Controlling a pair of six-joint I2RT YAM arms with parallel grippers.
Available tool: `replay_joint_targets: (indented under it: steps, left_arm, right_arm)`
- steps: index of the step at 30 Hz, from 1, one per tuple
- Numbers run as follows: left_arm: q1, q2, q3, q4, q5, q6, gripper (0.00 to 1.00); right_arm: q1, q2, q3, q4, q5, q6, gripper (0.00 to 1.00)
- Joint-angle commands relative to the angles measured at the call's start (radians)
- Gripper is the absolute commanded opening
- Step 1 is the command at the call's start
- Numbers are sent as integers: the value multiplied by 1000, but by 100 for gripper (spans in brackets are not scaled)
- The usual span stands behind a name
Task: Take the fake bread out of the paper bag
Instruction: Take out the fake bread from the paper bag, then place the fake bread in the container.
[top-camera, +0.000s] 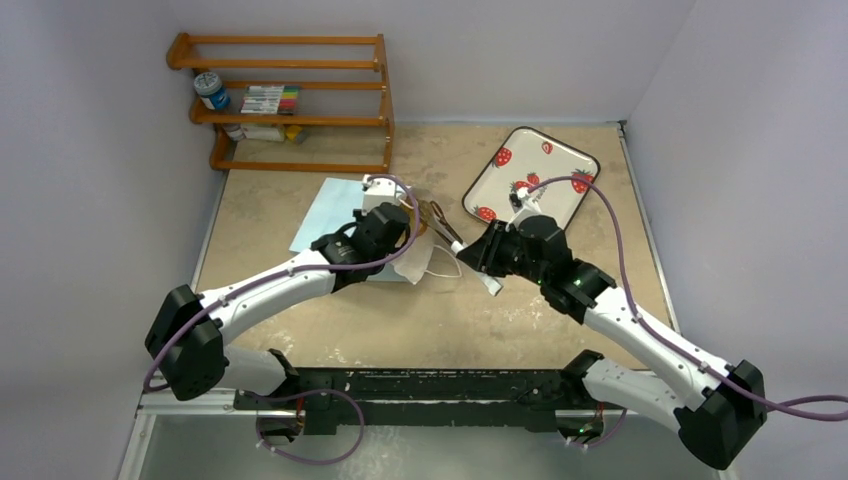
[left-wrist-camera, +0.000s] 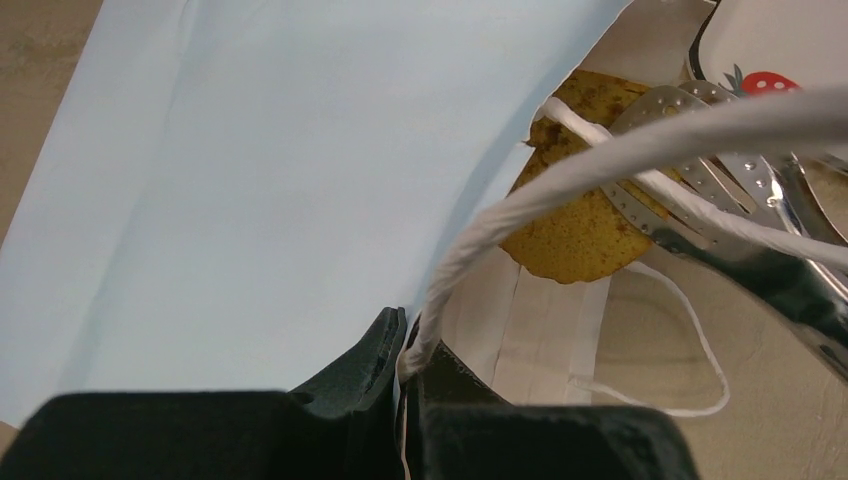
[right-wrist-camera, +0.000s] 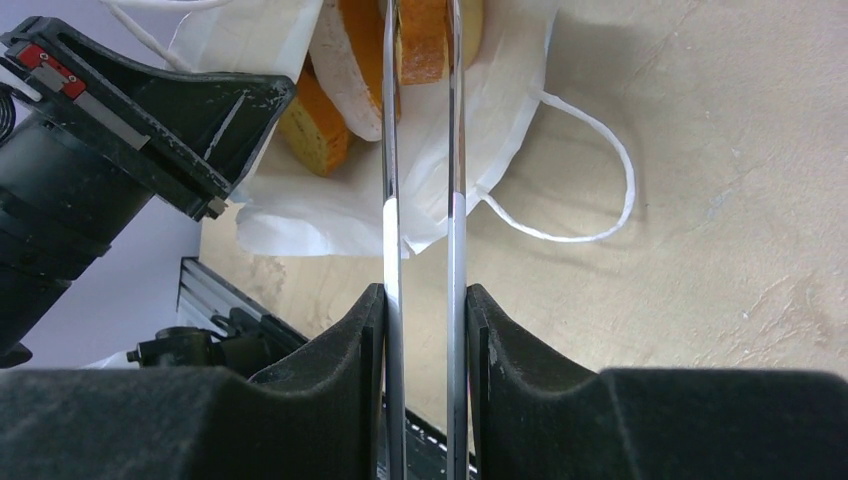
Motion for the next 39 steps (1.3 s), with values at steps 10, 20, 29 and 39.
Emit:
replay_joint_targets:
  steps: [10,20,29,39]
  left_arm:
    - [146,-57,-19,18,-43,-130,0]
    - [192,-65,-57,-1,-37,-118,0]
    - [194,-82,-56,-14,-10,-73,0]
    - [195,-142,-62,-38,58,-19,0]
  right_arm:
    - [-3,-87,15,6,33,20,0]
    - [-3,-106,73,-46,111,39,0]
    - [-3,-57,110,11,262,52,0]
    - [-114,73,187,103,405,24,0]
